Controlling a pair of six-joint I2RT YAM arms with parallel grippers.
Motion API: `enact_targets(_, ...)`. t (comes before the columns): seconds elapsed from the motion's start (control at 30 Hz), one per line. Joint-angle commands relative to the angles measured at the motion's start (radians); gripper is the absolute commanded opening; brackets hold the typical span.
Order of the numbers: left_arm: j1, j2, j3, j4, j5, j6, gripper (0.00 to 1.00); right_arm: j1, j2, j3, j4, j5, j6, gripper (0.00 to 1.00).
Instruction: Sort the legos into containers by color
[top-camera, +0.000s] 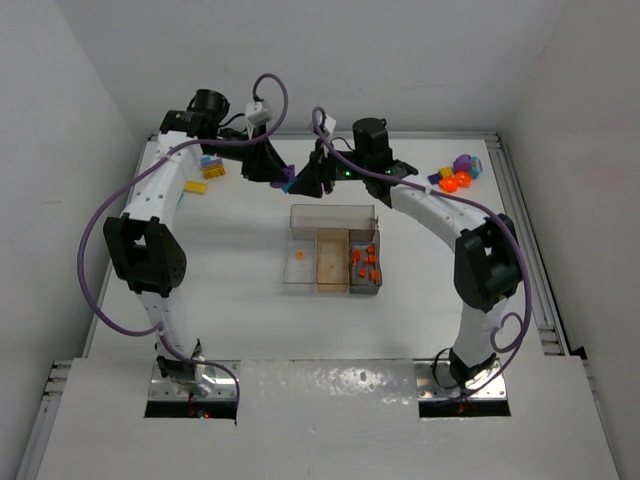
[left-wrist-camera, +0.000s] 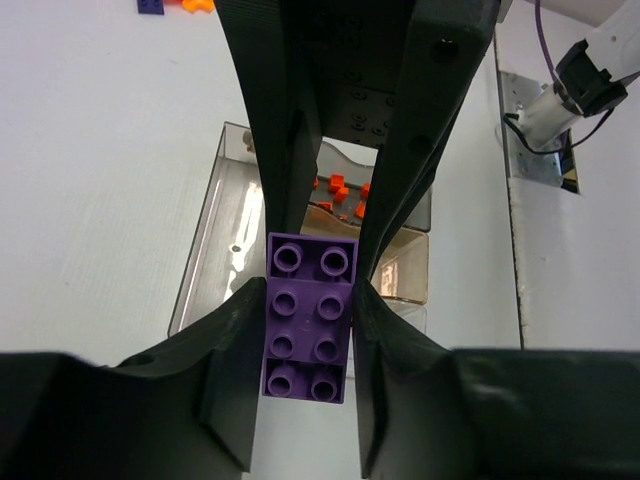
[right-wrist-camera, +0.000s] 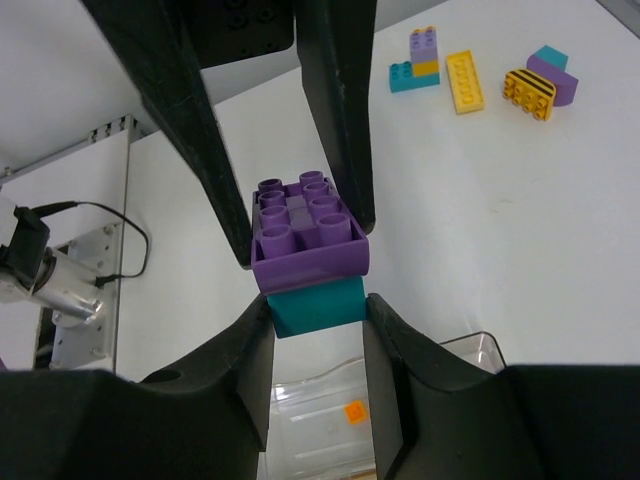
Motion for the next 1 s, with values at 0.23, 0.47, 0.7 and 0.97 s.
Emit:
enact_targets(0.23,-0.022,-0.016,-0.01,0.037,-0.014,-0.05,0.0,0.007,-0.062,-0.018,0.06,0.003,-0.015,0.0)
enact_targets(0.47,0.051,0.033,0.071,0.2,-0.029,-0.28,0.0,0.004,-0.079,-0.078,-0.086,0.03,-0.119,0.0)
enact_targets(0.7,0.079,0.031,0.11,0.294,-0.032,-0.346,0.0,-0.008,-0.159,-0.244,-0.124,0.088,-0.136,0.0)
enact_targets(0.97,0.079,0.027,0.084,0.264,-0.057,-0.314,0.0,-0.02,-0.182,-0.201,-0.215,0.157,-0.148,0.0)
